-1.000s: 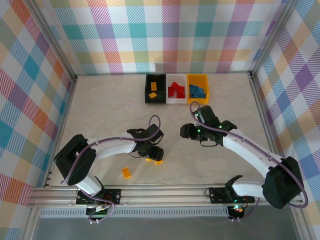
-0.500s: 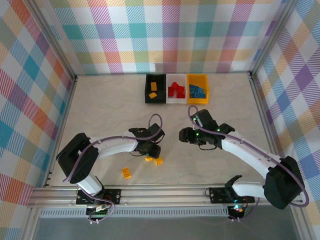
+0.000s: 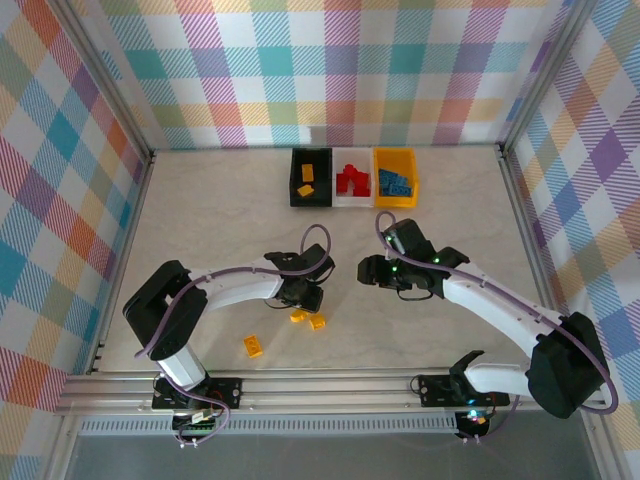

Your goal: Sort the legos into containers by color

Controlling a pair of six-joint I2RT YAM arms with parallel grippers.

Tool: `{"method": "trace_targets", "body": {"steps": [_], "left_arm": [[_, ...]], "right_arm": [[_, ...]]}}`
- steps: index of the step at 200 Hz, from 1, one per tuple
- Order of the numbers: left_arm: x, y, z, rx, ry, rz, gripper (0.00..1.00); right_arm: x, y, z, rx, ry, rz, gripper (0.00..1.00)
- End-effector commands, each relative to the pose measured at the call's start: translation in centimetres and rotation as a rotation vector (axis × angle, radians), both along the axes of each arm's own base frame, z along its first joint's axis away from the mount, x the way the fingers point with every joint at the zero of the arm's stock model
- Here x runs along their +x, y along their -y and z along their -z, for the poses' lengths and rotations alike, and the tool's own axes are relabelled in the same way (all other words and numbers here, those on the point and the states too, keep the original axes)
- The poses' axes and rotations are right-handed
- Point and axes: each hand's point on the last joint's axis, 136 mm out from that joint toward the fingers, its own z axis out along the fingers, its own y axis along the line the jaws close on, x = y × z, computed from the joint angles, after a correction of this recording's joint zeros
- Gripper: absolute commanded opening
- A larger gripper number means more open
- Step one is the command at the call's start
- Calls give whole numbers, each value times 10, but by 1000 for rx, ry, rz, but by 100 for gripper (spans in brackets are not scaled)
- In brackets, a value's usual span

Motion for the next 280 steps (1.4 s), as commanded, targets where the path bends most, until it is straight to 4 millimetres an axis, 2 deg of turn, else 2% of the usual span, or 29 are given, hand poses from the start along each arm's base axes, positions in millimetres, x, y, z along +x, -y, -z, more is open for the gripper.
{"method": "trace_targets", "body": {"steps": [1,16,54,80,106,141,170,188,201,224,251,280], "left_arm": [[-12,-17,20,93,-45,14,33],[-13,-19,19,100,-45,12,27],[-9,-25,4,117,-11,9,26],[-3,-31,-14,125,19,8,27],[10,-37,-41,112,62,-4,27],[45,-37,-78,36,117,-37,27],[92,-17,-109,-55,177,-40,27],[120,0,-117,-90,185,-30,27],[128,5,-114,-74,166,-13,31],[114,-6,-93,-31,113,-9,44],[73,-35,-72,-12,57,-50,50],[30,-61,-56,-25,5,-87,57]], "right_arm": [[5,-8,-8,33,23,-3,55],[5,-8,-7,31,24,-1,55],[8,-9,-7,34,30,1,55],[9,-12,-9,41,36,-3,55],[10,-12,-12,40,47,-6,55],[13,-14,-12,34,52,-16,55],[16,-17,-10,31,49,-26,55],[18,-19,-9,24,51,-34,55],[18,-21,-9,28,44,-47,55],[14,-28,-5,54,25,-86,58],[3,-52,3,104,-3,-200,65],[-14,-79,18,36,-9,-341,67]]}}
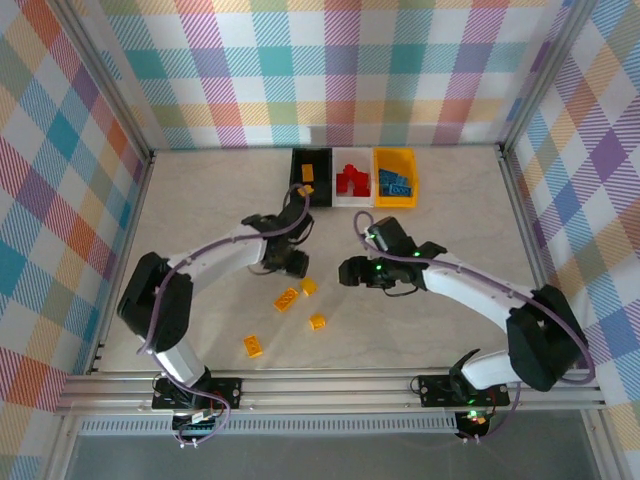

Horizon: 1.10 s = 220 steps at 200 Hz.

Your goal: Sort the legos into containers by color

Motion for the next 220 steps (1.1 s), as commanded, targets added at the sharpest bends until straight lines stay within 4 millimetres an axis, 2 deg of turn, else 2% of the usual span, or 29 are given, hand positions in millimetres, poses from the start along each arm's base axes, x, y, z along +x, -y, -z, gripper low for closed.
{"method": "trace_targets", "body": {"steps": [1,18,41,67,104,180,203,220], "left_arm": [[-28,-12,-9,-59,-10,-32,57],[-43,-14,-2,-88,-29,-22,62],[-52,-13,5,-95,-52,-3,67],[-54,-4,12,-102,-72,43,75],[-51,2,29,-80,-97,77,77],[-49,-1,53,-28,-122,84,74],[-51,-5,61,-9,-129,73,68],[-52,-7,65,-3,-133,63,60]], "right_arm": [[-13,-31,-3,7,33,-157,67],[-16,-35,4,-14,26,-167,67],[-17,-33,7,-12,25,-143,68],[-17,-27,5,-18,34,-119,68],[-18,-16,2,-38,57,-84,70],[-16,-10,-2,-48,82,-65,70],[-16,-9,-3,-47,88,-59,70],[-15,-9,-4,-45,94,-55,70]]}}
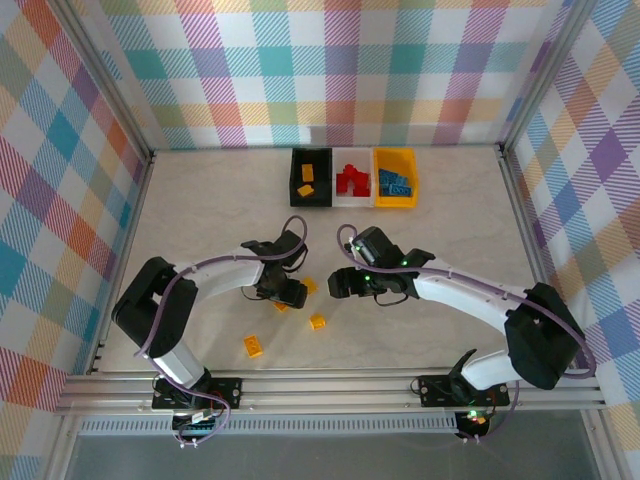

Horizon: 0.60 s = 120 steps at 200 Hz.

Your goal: Sort the legos into containers by color

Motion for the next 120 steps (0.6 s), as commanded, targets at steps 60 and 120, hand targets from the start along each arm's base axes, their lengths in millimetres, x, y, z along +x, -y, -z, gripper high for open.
{"method": "trace_targets", "body": {"steps": [60,120], "left_arm": [[-3,-8,3,43,10,-20,36],[53,-3,-62,-23,165,-95,33]], "right_arm": [[-1,5,-2,4,11,9,70],[4,10,-2,-27,35,28,70]]}}
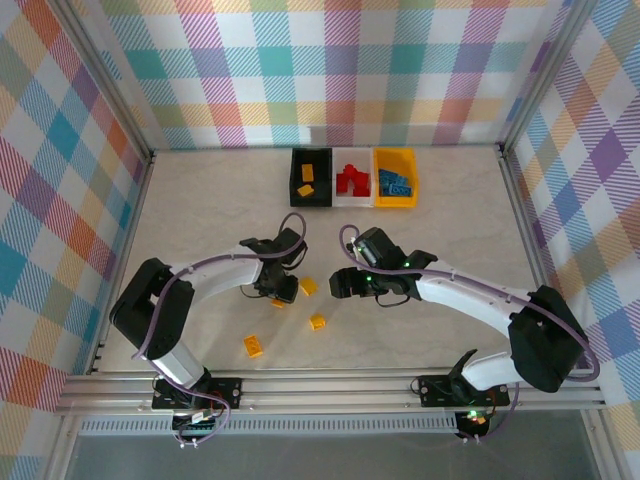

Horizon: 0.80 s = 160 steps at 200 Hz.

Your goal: Sort the legos into containers by color

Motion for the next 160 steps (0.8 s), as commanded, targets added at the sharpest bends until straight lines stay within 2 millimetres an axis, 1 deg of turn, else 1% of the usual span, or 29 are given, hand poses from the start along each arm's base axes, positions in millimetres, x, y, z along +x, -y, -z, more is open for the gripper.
{"method": "trace_targets", "body": {"steps": [1,10,20,27,42,46,49,54,61,65,70,74,82,92,94,97,98,101,104,110,121,132,160], "left_arm": [[40,7,-47,-63,121,-55,33],[56,12,-59,-79,148,-63,32],[79,20,-74,-104,189,-68,32],[96,27,-85,-124,221,-65,32],[135,39,-102,-145,276,-70,32],[144,42,-102,-146,282,-70,32],[153,45,-108,-153,298,-70,32],[166,47,-107,-152,309,-74,32],[186,53,-114,-163,341,-76,32],[196,55,-111,-161,348,-78,32],[210,58,-116,-168,371,-80,32],[219,59,-109,-160,370,-82,32],[241,61,-110,-155,398,-91,31],[264,61,-106,-146,417,-108,31],[268,60,-109,-150,428,-113,31],[275,59,-105,-147,427,-120,31],[278,61,-108,-151,436,-121,31],[282,60,-105,-149,437,-125,31],[289,60,-107,-154,449,-132,31],[299,58,-104,-150,460,-143,31],[314,56,-100,-138,482,-156,31],[325,56,-96,-136,497,-156,32],[344,57,-80,-114,523,-147,32]], "right_arm": [[4,7,-1,-24,25,14,71],[5,8,-3,-24,29,17,71],[6,9,-4,-22,33,17,71],[6,10,-2,-25,30,15,71],[5,13,-1,-41,31,13,71],[5,13,0,-45,32,12,71],[4,14,0,-47,33,10,71],[4,15,0,-48,34,8,71],[4,15,0,-47,39,4,71],[4,14,0,-44,41,0,71],[3,14,-1,-41,45,-7,71],[3,13,-2,-39,47,-10,71],[3,13,-3,-40,50,-20,71],[3,13,-4,-42,52,-28,70],[3,12,-4,-41,54,-30,70],[3,12,-4,-41,56,-32,70],[3,12,-4,-42,56,-32,70],[3,13,-4,-44,60,-33,70],[3,13,-5,-42,60,-36,70],[3,13,-5,-45,63,-39,70],[3,12,-4,-50,67,-52,70],[4,10,-3,-51,66,-65,70],[7,2,-2,-52,60,-100,70]]}}
